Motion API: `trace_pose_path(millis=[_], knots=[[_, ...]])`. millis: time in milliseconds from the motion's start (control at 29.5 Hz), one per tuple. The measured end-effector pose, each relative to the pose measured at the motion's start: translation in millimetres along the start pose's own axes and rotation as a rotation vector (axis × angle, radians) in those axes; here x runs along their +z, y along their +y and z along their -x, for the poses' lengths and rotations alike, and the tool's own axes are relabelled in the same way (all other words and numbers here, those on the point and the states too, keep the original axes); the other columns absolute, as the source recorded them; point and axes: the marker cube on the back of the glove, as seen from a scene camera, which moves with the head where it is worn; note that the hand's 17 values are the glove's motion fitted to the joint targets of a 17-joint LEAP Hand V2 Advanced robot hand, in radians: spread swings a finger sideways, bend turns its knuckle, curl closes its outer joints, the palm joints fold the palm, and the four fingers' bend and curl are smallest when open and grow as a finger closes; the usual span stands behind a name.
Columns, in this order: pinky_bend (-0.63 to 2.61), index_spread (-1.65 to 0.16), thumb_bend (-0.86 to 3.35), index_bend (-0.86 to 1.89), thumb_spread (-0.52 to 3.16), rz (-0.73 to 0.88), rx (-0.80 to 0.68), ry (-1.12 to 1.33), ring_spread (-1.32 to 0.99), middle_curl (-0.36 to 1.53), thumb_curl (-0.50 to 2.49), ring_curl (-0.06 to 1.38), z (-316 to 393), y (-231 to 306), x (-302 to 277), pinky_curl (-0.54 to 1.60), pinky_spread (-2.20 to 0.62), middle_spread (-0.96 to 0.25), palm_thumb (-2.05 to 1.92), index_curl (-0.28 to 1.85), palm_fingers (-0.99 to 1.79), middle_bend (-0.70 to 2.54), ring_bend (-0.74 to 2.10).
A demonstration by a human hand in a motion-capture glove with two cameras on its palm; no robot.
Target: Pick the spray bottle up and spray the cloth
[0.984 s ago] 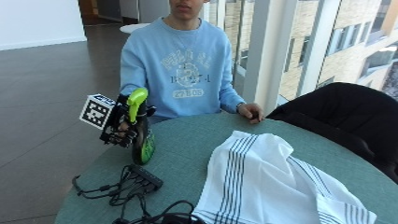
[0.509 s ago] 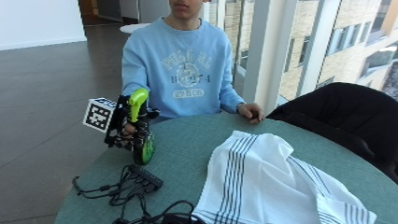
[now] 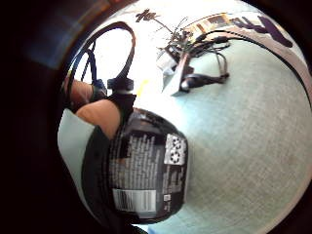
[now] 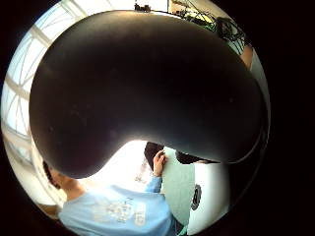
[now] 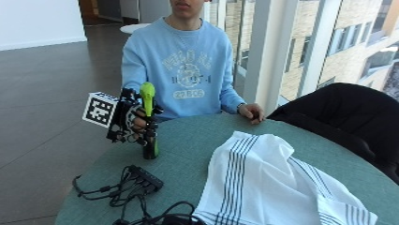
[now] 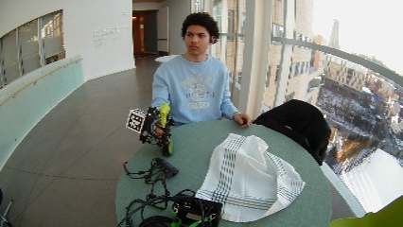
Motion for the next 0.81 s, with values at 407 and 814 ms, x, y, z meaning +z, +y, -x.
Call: trace_pose_path(millis=[407,814], knots=[[0.16,-0.22,-0.03,0.19,0.85,0.46,-0.01,0.026,-0.09,0.48,0.49,0.39,62.5,-52.2,68.2,0.23,0.16,-0.09,0.88,0.46,1.18,0.41,0.47],[0.17,-0.2,-0.02,0.19,0.89,0.726,0.153,0.135,-0.07,0.49,0.51,0.4,78.5,-81.4,126.0,0.25,0.13,-0.08,0.87,0.48,1.19,0.42,0.49]])
